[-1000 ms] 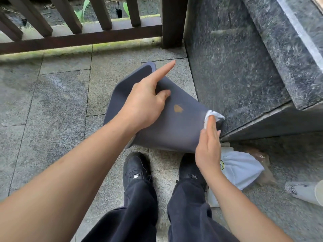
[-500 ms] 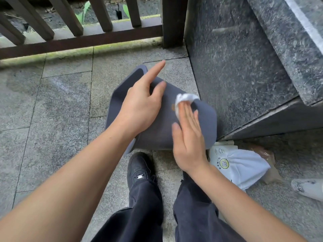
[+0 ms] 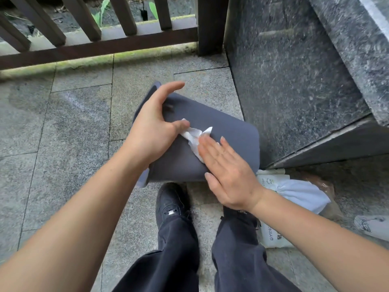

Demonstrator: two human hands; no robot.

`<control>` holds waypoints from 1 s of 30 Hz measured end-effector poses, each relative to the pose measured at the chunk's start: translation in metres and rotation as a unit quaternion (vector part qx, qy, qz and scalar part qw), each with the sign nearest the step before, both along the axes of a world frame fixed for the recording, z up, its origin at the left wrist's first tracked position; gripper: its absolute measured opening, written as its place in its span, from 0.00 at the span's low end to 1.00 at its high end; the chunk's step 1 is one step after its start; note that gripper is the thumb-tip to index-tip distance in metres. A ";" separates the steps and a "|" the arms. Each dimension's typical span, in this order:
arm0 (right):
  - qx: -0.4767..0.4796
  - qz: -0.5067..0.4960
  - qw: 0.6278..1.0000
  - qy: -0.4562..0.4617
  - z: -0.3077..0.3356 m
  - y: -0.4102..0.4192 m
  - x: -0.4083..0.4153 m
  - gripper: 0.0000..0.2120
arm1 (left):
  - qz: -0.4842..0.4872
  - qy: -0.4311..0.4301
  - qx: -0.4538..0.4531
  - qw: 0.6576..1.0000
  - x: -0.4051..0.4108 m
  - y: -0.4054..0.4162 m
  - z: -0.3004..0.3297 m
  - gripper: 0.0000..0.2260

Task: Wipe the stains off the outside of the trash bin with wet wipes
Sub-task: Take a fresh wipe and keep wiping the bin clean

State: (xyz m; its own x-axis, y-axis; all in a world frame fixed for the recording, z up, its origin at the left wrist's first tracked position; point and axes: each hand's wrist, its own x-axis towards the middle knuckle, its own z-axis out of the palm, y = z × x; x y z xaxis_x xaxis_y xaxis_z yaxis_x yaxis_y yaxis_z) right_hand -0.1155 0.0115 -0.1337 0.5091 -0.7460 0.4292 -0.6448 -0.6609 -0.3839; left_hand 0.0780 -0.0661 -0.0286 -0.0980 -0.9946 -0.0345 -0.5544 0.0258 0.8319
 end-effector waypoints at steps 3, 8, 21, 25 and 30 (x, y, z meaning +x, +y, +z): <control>0.066 -0.096 0.993 -0.007 -0.006 -0.017 -0.013 0.26 | 0.037 0.014 0.008 0.999 0.004 0.000 -0.001 0.34; 0.222 -0.235 0.939 -0.121 0.009 -0.047 0.000 0.29 | 0.077 0.031 0.009 0.997 -0.002 0.000 -0.001 0.28; 0.157 -0.092 0.963 -0.200 0.065 -0.022 0.069 0.25 | 0.088 0.197 0.026 0.976 -0.018 0.003 0.005 0.25; 0.144 -0.129 0.963 -0.189 0.050 -0.020 0.051 0.22 | 0.113 0.128 0.027 0.985 -0.011 0.004 0.006 0.27; 0.255 -0.289 0.890 -0.245 0.028 -0.025 0.012 0.20 | 0.119 0.081 0.036 0.989 0.007 0.008 0.005 0.27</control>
State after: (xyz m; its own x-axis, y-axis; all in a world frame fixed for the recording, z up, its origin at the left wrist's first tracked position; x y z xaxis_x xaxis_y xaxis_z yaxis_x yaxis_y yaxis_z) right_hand -0.1033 -0.0136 -0.1061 -0.1777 -0.9838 0.0255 -0.4940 0.0667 -0.8669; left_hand 0.0847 -0.0583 -0.0237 0.1280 -0.9858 -0.1083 -0.3965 -0.1509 0.9055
